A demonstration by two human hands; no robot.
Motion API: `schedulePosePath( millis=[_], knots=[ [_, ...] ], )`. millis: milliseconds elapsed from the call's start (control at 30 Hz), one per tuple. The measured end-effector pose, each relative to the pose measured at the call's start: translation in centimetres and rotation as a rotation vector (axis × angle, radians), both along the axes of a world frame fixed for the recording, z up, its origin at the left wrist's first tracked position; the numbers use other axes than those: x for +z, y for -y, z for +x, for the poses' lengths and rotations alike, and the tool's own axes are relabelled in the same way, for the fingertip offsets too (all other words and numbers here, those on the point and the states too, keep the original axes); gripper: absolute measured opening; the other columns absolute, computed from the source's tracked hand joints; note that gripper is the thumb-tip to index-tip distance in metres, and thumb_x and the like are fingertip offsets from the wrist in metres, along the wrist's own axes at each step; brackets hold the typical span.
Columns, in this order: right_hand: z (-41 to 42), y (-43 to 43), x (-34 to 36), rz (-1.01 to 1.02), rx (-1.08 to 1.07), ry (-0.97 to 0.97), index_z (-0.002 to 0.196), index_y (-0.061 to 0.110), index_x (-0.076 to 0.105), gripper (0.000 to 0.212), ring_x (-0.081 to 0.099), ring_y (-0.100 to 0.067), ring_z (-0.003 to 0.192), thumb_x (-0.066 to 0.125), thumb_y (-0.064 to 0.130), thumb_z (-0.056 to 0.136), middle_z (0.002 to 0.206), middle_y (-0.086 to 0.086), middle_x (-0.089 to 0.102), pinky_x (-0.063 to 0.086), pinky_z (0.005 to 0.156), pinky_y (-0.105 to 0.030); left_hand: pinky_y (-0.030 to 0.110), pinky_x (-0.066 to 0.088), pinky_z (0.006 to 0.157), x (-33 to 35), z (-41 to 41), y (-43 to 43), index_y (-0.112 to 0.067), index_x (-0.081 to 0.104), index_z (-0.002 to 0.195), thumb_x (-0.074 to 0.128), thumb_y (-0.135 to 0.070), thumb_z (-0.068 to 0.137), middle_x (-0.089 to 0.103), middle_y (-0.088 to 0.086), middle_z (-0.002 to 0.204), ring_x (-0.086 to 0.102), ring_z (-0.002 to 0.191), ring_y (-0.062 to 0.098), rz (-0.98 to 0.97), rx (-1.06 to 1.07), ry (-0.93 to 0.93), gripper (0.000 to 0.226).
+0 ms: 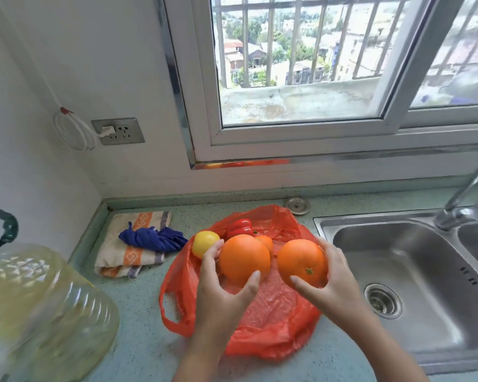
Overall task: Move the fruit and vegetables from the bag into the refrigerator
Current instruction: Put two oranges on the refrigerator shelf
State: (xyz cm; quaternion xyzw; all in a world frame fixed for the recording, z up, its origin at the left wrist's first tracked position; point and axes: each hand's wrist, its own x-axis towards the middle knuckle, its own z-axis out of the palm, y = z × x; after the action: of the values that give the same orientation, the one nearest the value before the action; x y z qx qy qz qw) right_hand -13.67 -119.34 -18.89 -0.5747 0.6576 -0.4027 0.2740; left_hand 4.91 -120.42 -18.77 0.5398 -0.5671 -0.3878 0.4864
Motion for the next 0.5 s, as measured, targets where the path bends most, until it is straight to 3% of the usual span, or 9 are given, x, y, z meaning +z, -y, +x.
schedulePosePath(
  millis=[67,133,300,367,500],
  knots=[
    [-0.3,-2.1,0.8,-0.023,-0.040,0.044,0.134,0.032,0.030,0.088,0.049,-0.007,0.106,0.072,0.045,0.057,0.121,0.007,0.037,0.041,0.084,-0.020,0.010,0.046,0.074,0.5,-0.6,-0.8,-0.047,0.039,0.115,0.074,-0.049,0.055,0.042,-0.021,0.120,0.053,0.100,-0.005,-0.006,-0.070,-0.061,0.070],
    [-0.8,-4.2,1.4,-0.056,-0.089,0.065,0.131,0.040,0.027,0.085,0.049,0.001,0.104,0.075,0.040,0.060,0.121,0.009,0.036,0.042,0.078,-0.012,0.017,0.048,0.078,0.5,-1.5,-1.6,-0.046,0.040,0.113,0.070,-0.054,0.049,0.045,-0.015,0.121,0.057,0.101,0.002,0.011,-0.138,-0.126,0.071],
    [-3.1,-10.0,2.6,-0.110,-0.293,0.024,0.130,0.048,0.029,0.089,0.048,-0.002,0.105,0.060,0.058,0.047,0.120,0.023,0.035,0.042,0.073,-0.012,0.013,0.049,0.073,0.4,-4.8,-3.9,-0.039,0.045,0.112,0.071,-0.047,0.047,0.052,-0.005,0.118,0.061,0.094,0.000,0.033,-0.324,-0.279,0.071],
    [-4.1,-12.5,3.3,-0.122,-0.354,0.023,0.125,0.055,0.027,0.084,0.047,0.005,0.104,0.059,0.059,0.047,0.118,0.032,0.029,0.042,0.070,-0.009,0.018,0.052,0.075,0.6,-6.6,-5.0,-0.036,0.046,0.113,0.072,-0.046,0.047,0.054,0.000,0.118,0.063,0.093,0.004,0.044,-0.404,-0.311,0.072],
    [-6.4,-17.2,4.2,-0.164,-0.499,0.013,0.119,0.058,0.028,0.077,0.042,0.018,0.102,0.059,0.059,0.048,0.120,0.033,0.027,0.042,0.069,-0.004,0.019,0.051,0.070,1.5,-10.3,-7.5,-0.030,0.045,0.116,0.073,-0.043,0.048,0.057,0.003,0.114,0.065,0.090,0.008,0.052,-0.575,-0.345,0.075]
  ],
)
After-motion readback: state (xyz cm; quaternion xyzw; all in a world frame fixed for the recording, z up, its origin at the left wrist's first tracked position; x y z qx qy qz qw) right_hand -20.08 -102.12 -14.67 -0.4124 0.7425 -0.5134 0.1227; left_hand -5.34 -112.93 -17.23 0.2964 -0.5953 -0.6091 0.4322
